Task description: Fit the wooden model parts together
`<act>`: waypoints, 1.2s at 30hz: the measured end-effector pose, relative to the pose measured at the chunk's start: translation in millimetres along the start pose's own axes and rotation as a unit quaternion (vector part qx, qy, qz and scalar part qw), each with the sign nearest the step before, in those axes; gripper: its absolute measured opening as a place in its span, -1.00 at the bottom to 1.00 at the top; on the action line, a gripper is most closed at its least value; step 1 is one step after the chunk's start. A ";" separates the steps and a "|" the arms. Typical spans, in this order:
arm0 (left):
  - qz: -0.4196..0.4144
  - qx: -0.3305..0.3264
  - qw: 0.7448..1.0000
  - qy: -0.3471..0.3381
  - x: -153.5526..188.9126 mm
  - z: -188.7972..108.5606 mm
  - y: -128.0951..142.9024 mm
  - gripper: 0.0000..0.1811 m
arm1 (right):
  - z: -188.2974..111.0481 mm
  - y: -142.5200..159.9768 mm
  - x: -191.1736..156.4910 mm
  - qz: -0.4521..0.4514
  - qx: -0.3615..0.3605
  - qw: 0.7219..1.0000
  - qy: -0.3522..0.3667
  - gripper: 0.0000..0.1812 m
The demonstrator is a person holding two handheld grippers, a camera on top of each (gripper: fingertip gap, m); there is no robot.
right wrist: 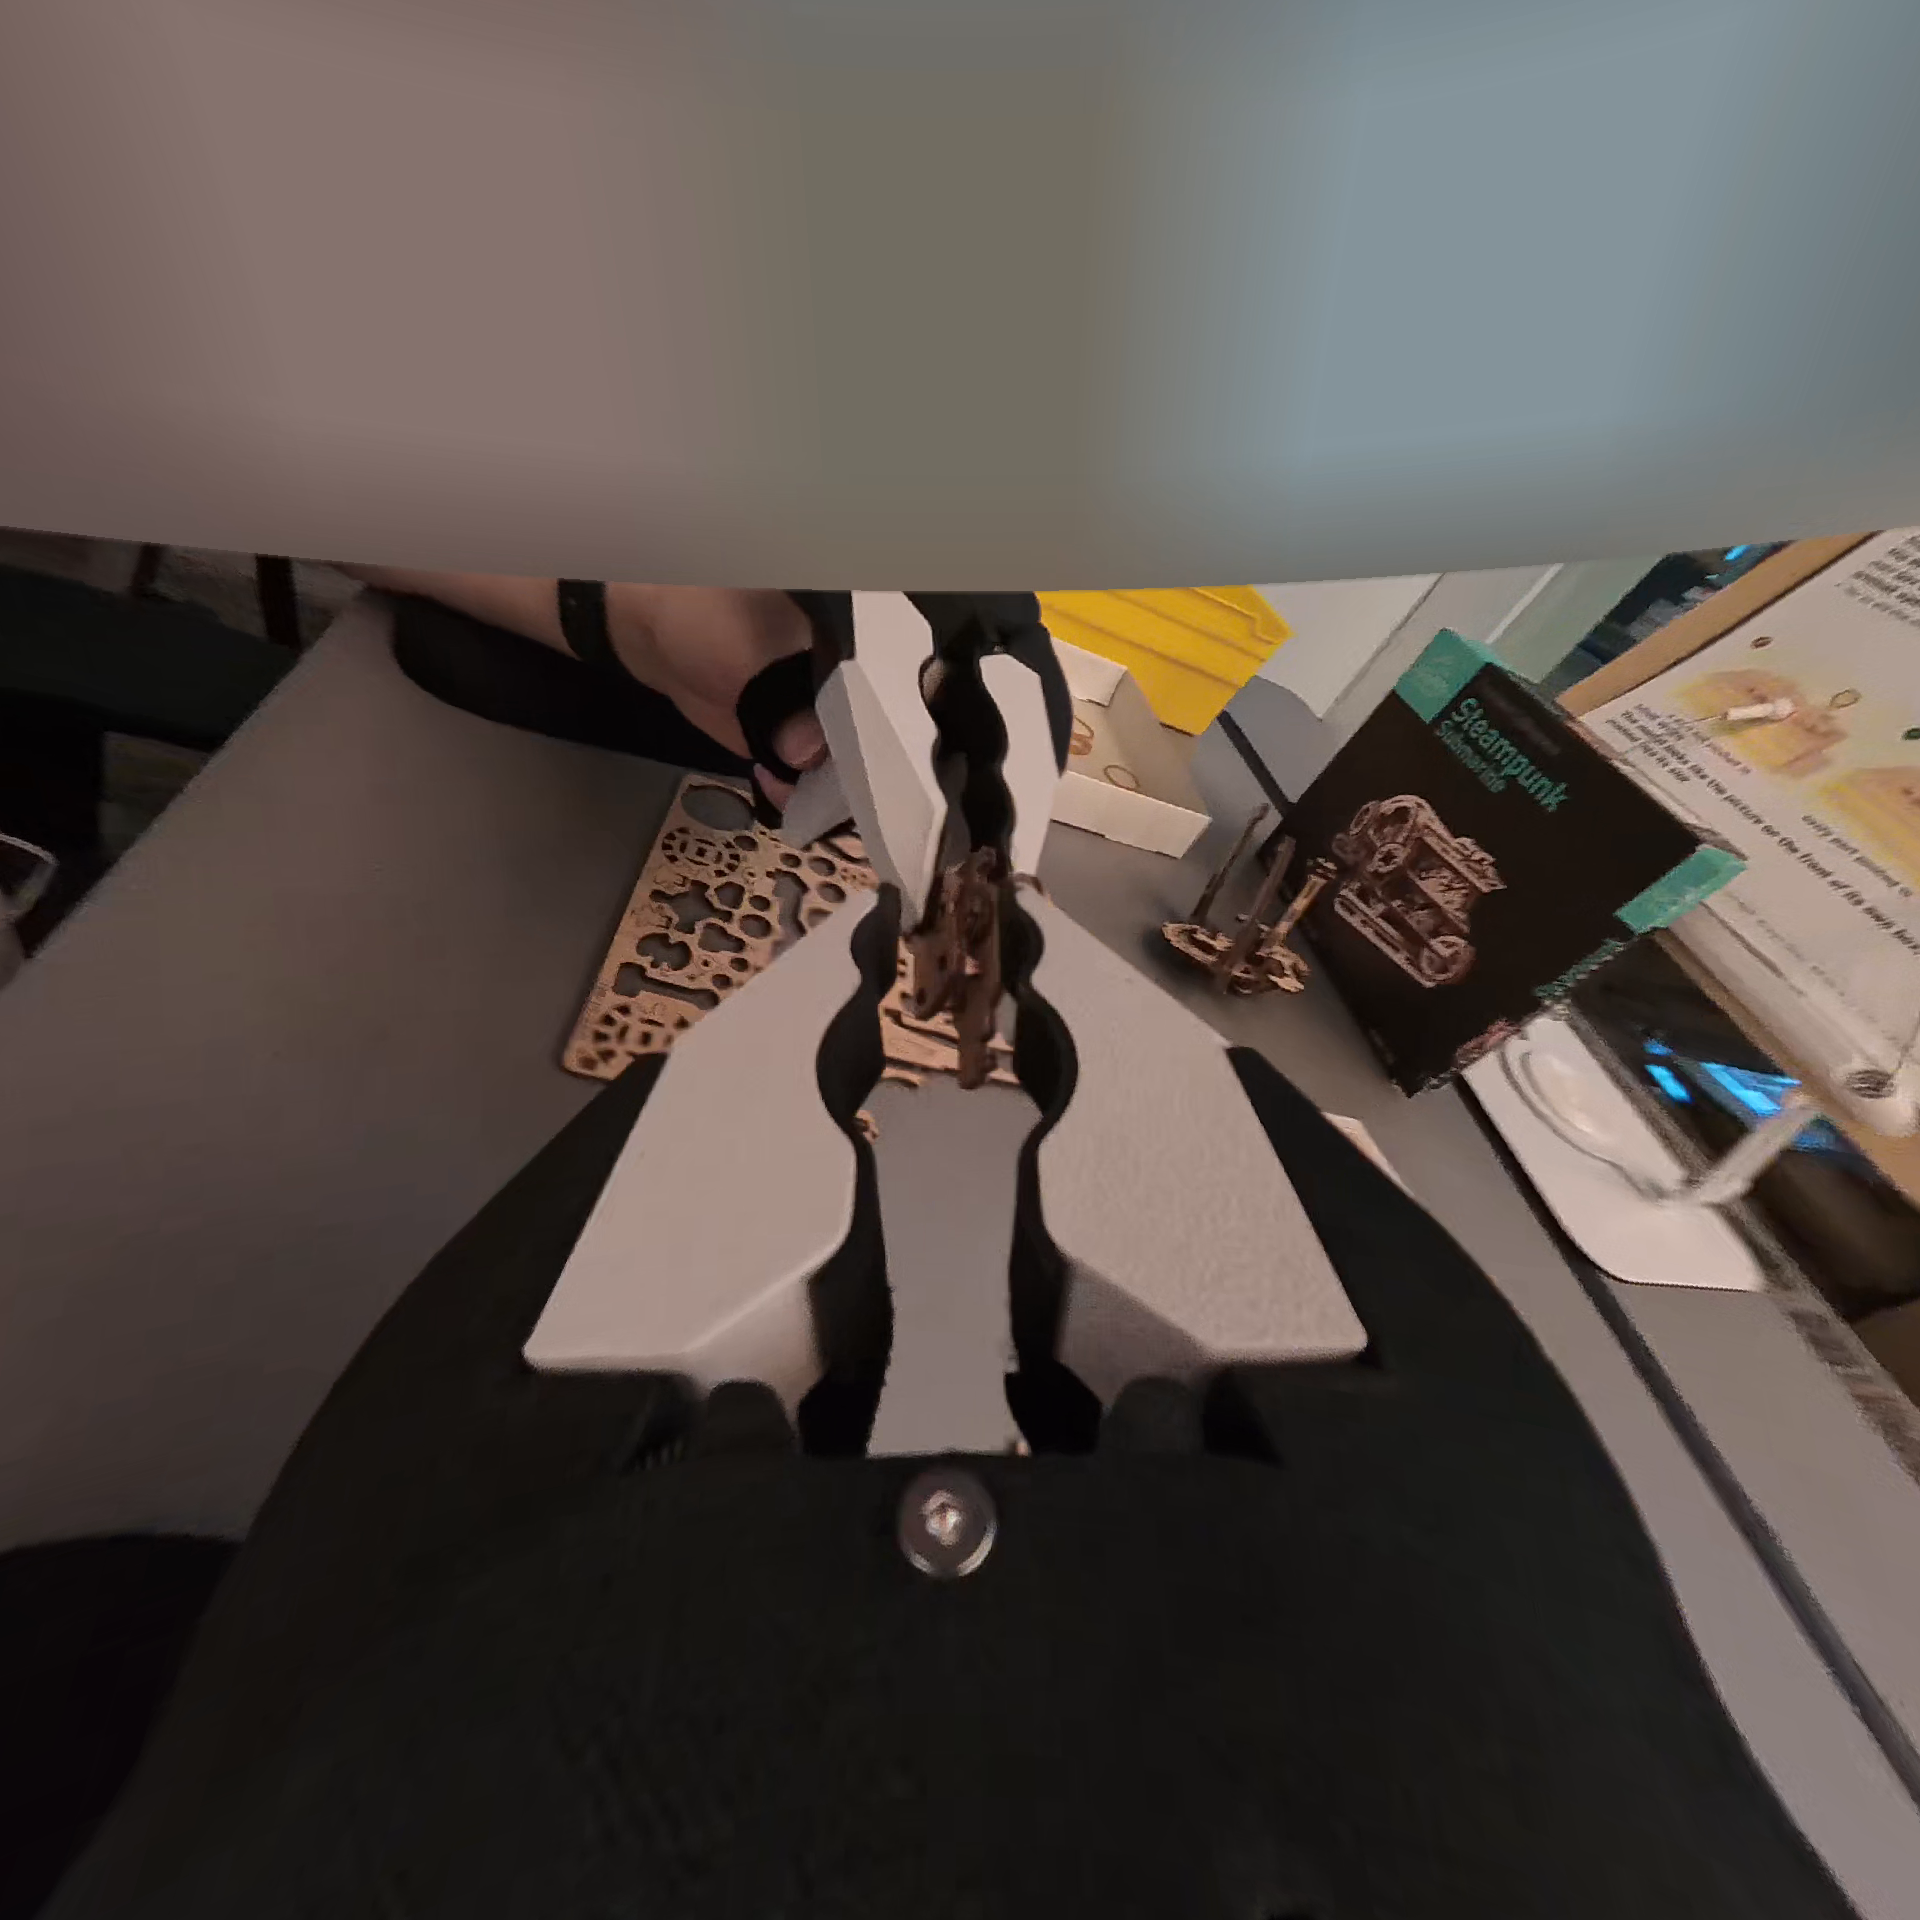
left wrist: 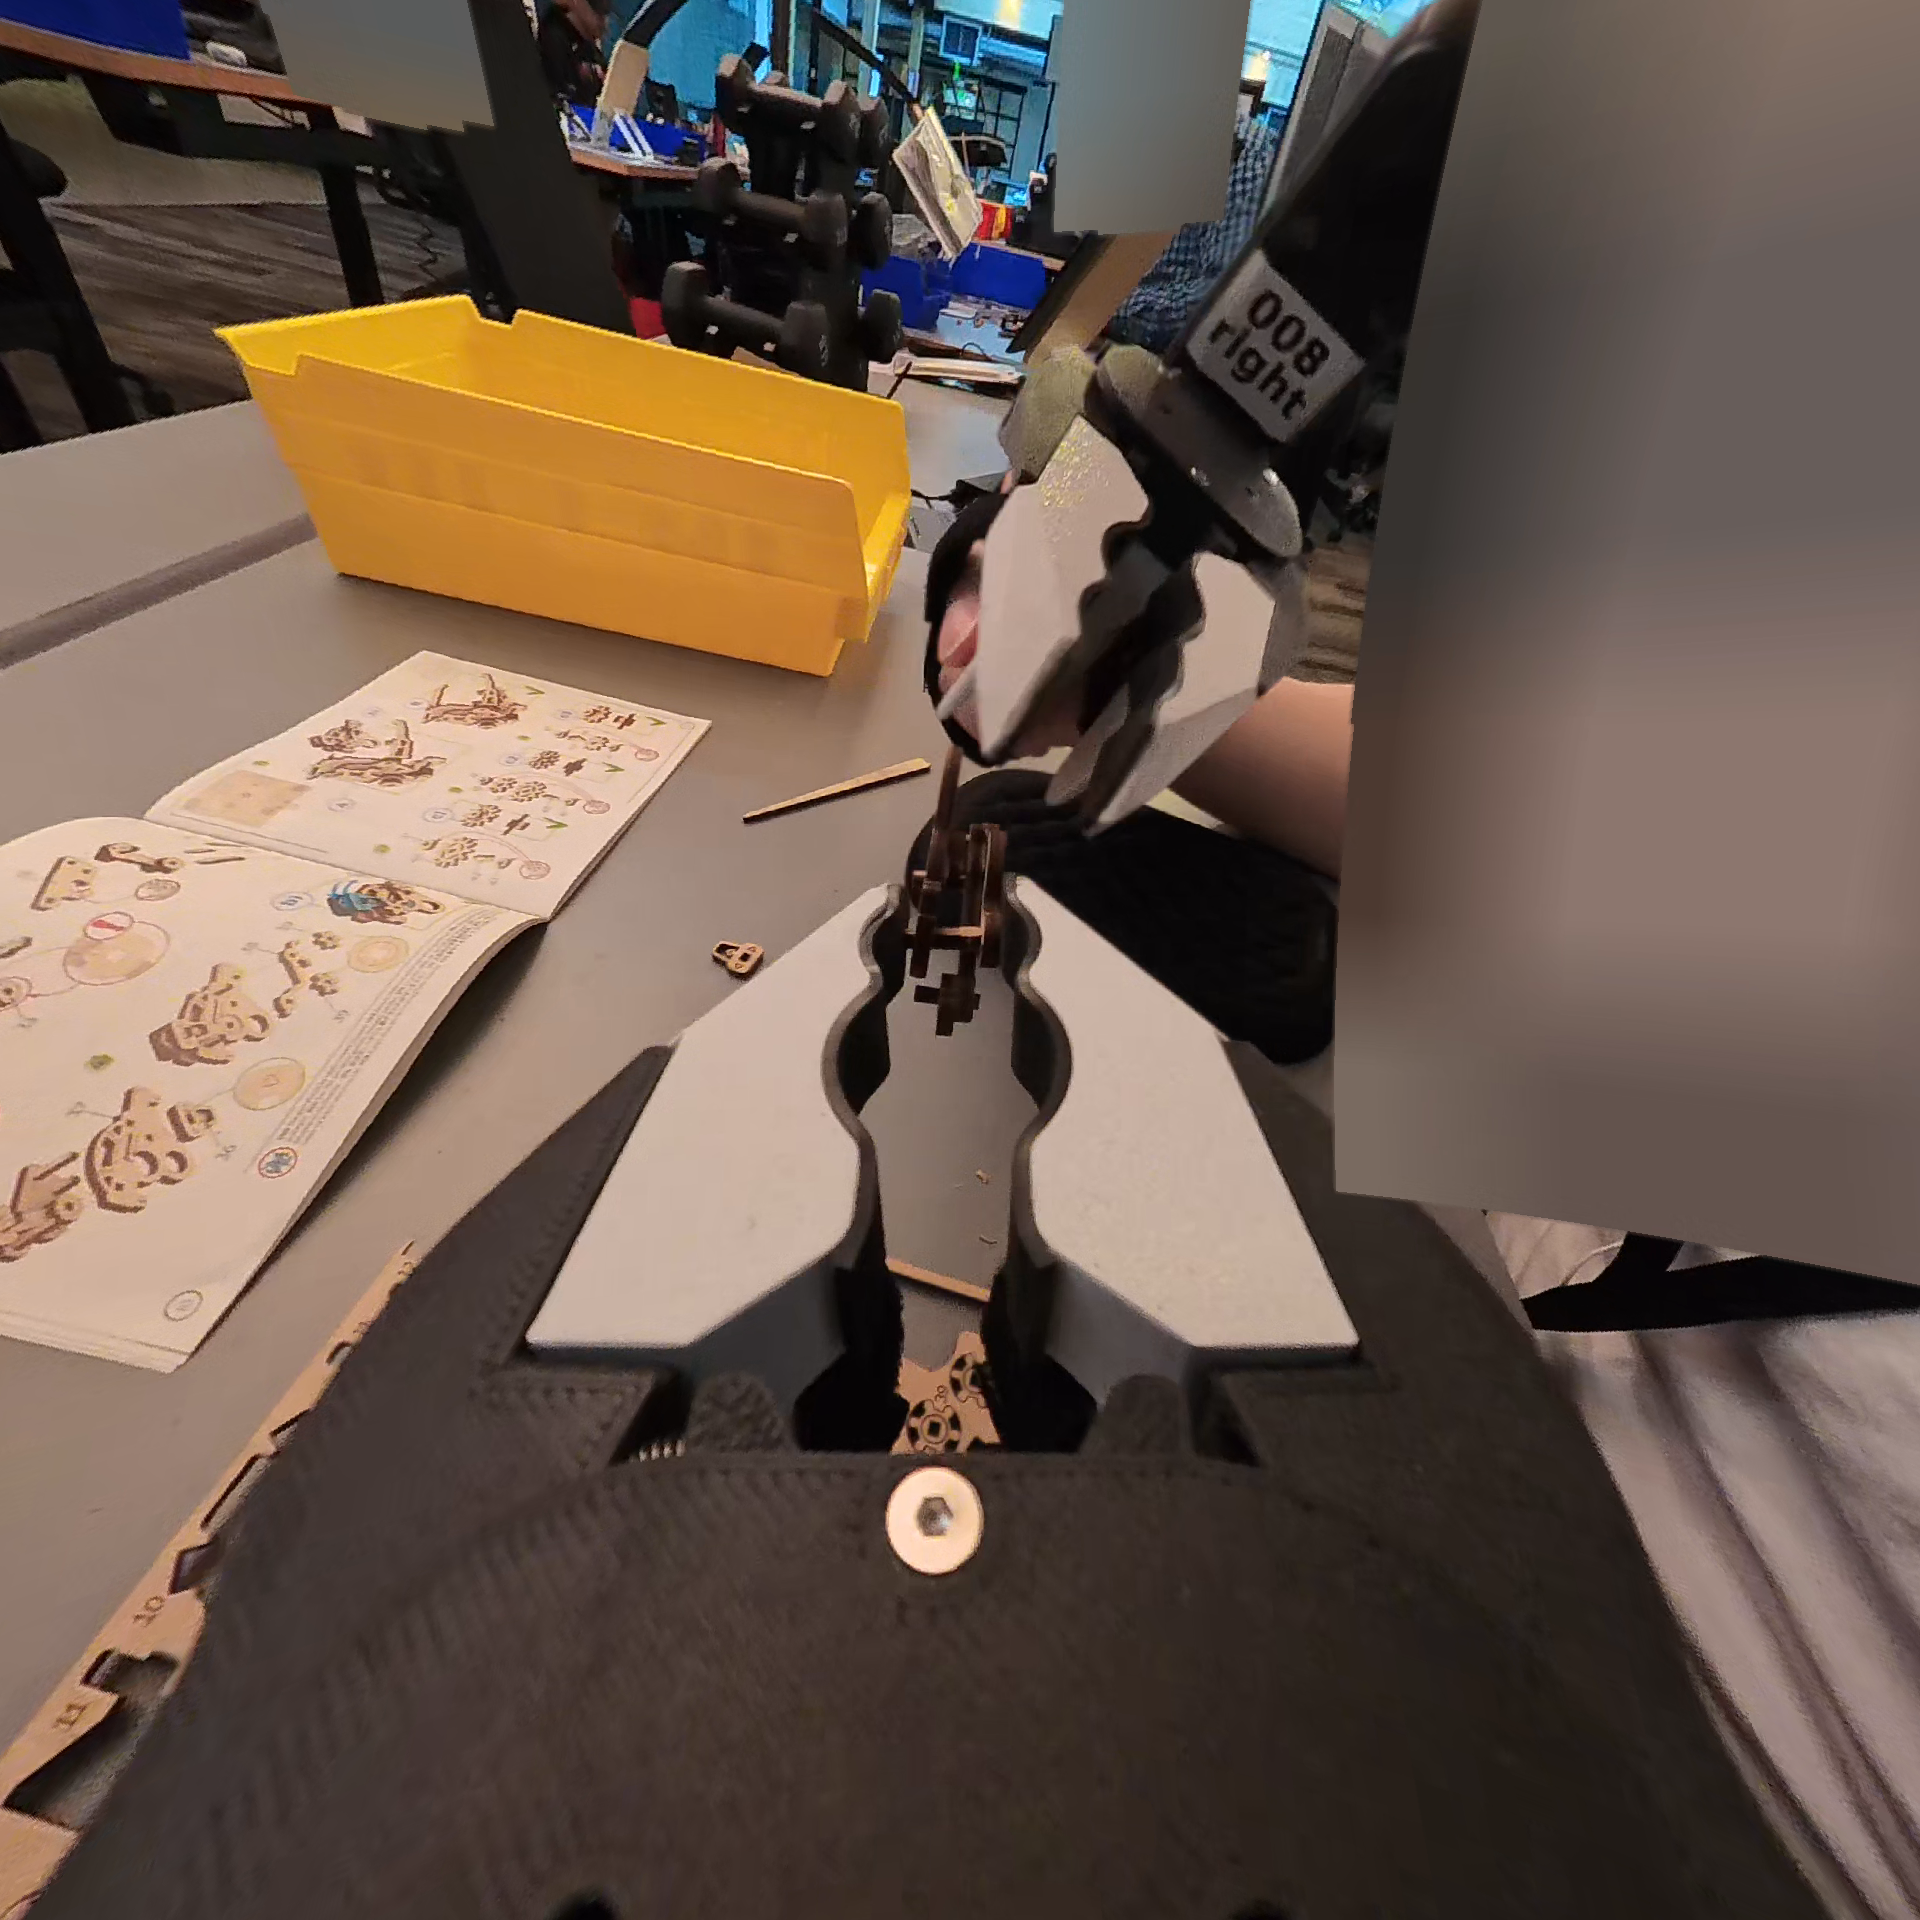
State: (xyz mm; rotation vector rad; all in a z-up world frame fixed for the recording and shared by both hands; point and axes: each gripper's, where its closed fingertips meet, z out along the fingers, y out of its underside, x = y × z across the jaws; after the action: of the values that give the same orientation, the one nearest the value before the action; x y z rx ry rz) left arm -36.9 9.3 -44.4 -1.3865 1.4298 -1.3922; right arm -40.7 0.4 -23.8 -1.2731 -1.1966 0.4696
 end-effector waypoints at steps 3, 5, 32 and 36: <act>-0.024 0.002 1.000 0.001 -1.3 0.7 -0.1 -0.83 | 3.9 9.0 -3.7 -0.065 -0.031 0.997 0.016 -0.78; -0.059 0.009 0.998 0.003 -4.1 0.4 -0.7 -0.83 | 6.1 5.9 -5.1 -0.112 -0.029 0.993 0.038 -0.78; -0.141 0.047 0.988 0.041 1.4 2.5 -8.1 -0.68 | 13.5 20.6 7.5 -0.158 -0.089 0.977 0.114 -0.82; -0.154 0.060 0.984 0.065 3.1 -0.9 -12.4 -0.66 | 9.8 17.4 10.1 -0.183 -0.089 0.971 0.126 -0.82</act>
State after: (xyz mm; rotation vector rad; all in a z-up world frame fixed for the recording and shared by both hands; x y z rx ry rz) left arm -35.7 8.3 -31.7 -1.5086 1.2240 -1.7643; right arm -39.7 18.7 -36.7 -1.1864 -1.2404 -0.0706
